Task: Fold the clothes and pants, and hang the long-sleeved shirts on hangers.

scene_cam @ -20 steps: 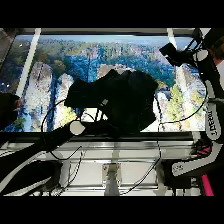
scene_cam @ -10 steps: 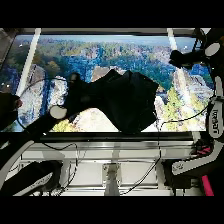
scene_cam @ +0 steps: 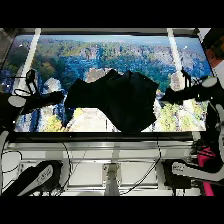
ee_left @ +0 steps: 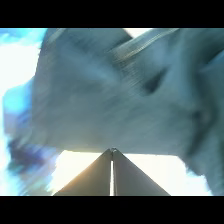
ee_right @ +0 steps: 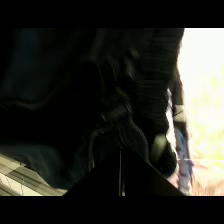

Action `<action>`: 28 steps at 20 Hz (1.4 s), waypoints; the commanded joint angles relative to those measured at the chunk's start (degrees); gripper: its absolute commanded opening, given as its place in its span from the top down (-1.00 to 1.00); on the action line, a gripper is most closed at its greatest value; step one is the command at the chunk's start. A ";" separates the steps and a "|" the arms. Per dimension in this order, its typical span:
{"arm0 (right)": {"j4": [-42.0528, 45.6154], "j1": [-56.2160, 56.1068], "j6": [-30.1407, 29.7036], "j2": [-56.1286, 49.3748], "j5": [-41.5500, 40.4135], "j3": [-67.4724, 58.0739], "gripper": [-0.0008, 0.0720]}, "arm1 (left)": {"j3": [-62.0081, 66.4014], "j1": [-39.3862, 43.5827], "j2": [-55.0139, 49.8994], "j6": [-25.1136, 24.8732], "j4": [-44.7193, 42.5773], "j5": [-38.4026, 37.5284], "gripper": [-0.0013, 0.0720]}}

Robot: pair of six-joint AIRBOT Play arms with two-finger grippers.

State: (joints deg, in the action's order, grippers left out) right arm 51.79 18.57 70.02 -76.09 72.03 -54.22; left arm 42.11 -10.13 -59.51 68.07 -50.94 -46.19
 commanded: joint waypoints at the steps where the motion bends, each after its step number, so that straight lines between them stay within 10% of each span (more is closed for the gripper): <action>1: -0.42 4.44 -1.57 9.16 2.12 15.17 0.88 | 0.02 -5.05 -1.51 2.45 -6.12 -9.46 0.17; 2: 1.03 4.87 -1.66 10.32 2.40 17.05 0.71 | 0.02 -5.05 -2.51 2.45 -6.08 -9.11 -0.24; 4: 2.67 4.70 -0.83 10.47 2.25 18.67 -0.45 | 0.02 -4.98 -5.44 2.47 -6.08 -7.67 -0.24; 5: 2.29 4.55 0.24 10.10 1.97 18.64 -0.58 | 0.02 -4.98 -7.39 2.47 -5.90 -6.80 -0.24; 19: -3.80 -1.11 2.97 2.45 -2.34 18.51 -0.59 | 0.15 -2.21 -21.16 2.45 13.64 7.87 -0.23; 23: -3.89 -1.46 3.02 2.27 -3.37 18.51 -0.58 | 0.20 -0.26 -21.14 2.01 16.76 9.97 0.94; 28: -4.85 -1.46 2.99 2.25 -10.19 18.51 -0.51 | 0.20 0.46 -20.22 2.01 16.74 9.94 0.94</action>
State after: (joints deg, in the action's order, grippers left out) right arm 48.01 17.23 73.01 -73.73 66.83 -35.73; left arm 42.26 -10.15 -80.23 70.26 -35.05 -36.82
